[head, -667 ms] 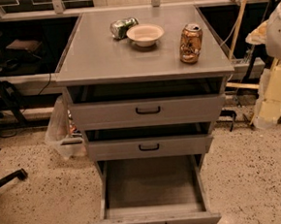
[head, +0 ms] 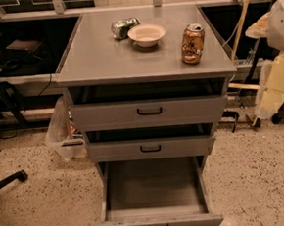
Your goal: Place orange can into bottom drawer
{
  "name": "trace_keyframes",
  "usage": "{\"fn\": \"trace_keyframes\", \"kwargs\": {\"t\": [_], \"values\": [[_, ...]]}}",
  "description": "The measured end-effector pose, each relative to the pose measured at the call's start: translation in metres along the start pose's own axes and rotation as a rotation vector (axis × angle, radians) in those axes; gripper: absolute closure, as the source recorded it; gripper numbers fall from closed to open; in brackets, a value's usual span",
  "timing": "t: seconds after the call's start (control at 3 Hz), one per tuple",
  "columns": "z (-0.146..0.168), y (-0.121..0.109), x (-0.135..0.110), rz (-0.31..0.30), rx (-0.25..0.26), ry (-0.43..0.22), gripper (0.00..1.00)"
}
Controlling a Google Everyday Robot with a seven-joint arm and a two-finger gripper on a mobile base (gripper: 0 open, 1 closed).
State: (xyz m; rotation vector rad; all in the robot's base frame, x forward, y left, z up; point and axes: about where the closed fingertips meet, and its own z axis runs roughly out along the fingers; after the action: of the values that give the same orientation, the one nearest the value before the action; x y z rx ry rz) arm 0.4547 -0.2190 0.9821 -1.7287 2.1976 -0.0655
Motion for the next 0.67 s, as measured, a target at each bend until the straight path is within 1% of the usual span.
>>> {"fn": "trace_keyframes", "kwargs": {"t": [0.33, 0.67], "values": [[0.024, -0.040, -0.014, -0.055, -0.079, -0.062, 0.00], [0.065, -0.089, -0.038, -0.100, -0.148, -0.180, 0.00]]}}
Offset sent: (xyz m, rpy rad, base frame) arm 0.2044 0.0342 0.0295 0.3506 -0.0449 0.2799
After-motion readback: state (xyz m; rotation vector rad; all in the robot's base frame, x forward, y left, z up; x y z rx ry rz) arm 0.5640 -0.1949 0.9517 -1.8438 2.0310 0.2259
